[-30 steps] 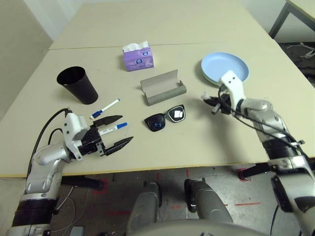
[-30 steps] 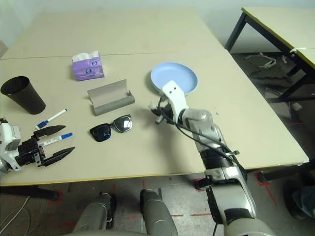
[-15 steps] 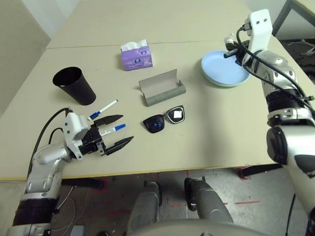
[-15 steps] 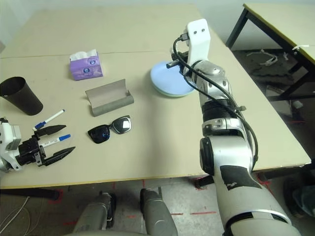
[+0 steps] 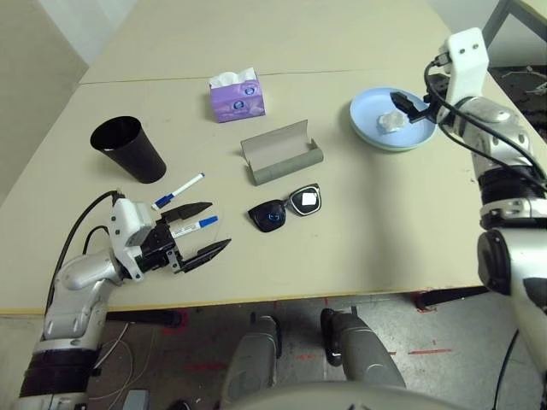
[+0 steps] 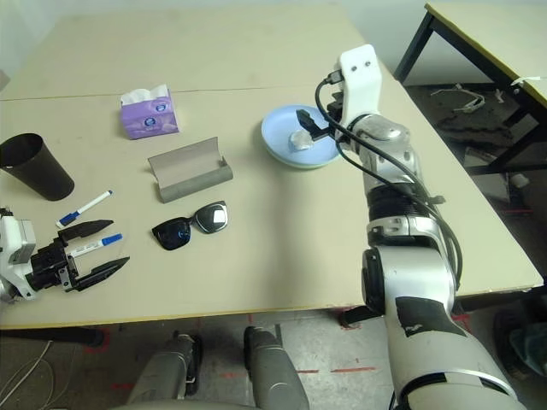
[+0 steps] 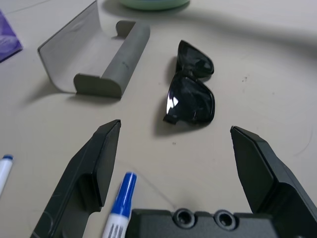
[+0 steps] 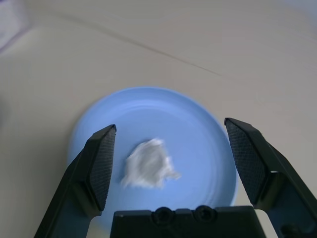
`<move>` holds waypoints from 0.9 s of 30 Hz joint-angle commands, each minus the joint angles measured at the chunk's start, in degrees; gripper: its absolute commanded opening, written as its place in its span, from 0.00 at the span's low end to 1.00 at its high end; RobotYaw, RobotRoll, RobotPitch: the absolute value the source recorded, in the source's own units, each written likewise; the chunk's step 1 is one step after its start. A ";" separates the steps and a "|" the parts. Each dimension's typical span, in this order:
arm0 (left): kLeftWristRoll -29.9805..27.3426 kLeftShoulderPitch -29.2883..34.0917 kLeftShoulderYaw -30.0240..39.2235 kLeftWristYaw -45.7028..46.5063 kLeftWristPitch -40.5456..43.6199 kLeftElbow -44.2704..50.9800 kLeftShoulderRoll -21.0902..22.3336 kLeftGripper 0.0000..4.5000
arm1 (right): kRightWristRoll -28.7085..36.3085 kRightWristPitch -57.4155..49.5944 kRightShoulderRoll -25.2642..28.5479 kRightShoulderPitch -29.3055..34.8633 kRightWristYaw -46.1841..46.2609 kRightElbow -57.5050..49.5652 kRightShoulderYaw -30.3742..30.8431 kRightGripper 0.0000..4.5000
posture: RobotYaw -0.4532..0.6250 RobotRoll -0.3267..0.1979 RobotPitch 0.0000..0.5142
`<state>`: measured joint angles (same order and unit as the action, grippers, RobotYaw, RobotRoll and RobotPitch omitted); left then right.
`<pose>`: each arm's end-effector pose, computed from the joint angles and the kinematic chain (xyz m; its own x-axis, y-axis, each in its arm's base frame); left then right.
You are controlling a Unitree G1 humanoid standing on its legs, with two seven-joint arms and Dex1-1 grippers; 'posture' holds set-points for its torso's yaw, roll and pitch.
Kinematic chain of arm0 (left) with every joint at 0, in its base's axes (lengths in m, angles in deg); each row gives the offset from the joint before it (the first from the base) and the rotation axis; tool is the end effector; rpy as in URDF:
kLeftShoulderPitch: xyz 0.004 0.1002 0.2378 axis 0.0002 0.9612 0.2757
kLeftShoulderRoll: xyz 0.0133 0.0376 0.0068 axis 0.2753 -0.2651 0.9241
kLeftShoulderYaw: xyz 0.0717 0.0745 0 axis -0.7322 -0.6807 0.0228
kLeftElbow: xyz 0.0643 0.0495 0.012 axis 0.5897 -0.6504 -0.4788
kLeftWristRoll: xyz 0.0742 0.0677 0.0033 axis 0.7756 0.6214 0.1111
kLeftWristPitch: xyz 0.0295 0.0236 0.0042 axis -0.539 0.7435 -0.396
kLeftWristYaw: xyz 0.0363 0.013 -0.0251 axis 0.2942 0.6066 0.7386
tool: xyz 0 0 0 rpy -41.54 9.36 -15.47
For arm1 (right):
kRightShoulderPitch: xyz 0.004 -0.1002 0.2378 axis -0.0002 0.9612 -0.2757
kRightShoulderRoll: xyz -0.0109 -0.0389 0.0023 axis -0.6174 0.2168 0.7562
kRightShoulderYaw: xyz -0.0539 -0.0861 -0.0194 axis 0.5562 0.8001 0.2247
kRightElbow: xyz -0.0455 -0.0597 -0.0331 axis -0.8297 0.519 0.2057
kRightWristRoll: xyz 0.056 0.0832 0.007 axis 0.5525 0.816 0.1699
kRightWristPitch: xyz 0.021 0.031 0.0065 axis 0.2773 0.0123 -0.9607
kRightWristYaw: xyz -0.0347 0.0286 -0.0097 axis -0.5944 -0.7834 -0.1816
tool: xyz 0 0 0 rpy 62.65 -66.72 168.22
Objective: Organize and tidy the items on the table.
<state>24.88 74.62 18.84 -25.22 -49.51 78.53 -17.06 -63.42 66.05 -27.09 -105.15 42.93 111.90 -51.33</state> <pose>0.1954 0.3083 0.1140 0.5996 -0.7948 -0.0934 0.7856 0.5623 0.2584 0.3309 -0.2372 0.2420 0.9021 0.4189 -0.1040 -0.4183 0.7892 -0.4496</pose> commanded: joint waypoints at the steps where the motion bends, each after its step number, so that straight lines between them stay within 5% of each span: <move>1: -0.59 0.20 0.14 -1.26 0.58 -0.96 0.26 1.00 | -3.76 -1.08 3.54 4.72 -4.67 -14.71 6.60 1.00 | 0.29 0.62 0.37; 5: -0.95 0.47 0.26 -2.24 0.87 -0.97 0.52 1.00 | -2.39 -6.65 5.51 7.28 -12.97 -29.02 12.96 1.00 | 0.29 0.62 0.37; 9: -0.45 0.13 0.01 -2.81 0.53 -1.27 0.62 1.00 | 0.55 -13.05 2.74 3.22 -21.42 -35.95 20.08 1.00 | 0.30 0.62 0.36; 21: -0.04 0.73 0.45 -1.56 -0.02 -0.75 0.18 1.00 | -8.99 -19.69 -4.16 -6.89 -28.22 -32.60 40.31 1.00 | 0.33 0.62 0.35; 27: 0.36 0.67 0.53 -0.61 -0.36 -1.37 -0.11 1.00 | -9.61 -24.11 -11.80 -7.96 -28.05 -25.80 43.72 1.00 | 0.34 0.62 0.34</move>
<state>24.51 74.66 18.96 -26.03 -49.26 77.74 -16.98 -72.40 42.35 -37.57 -112.66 14.25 84.46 -8.96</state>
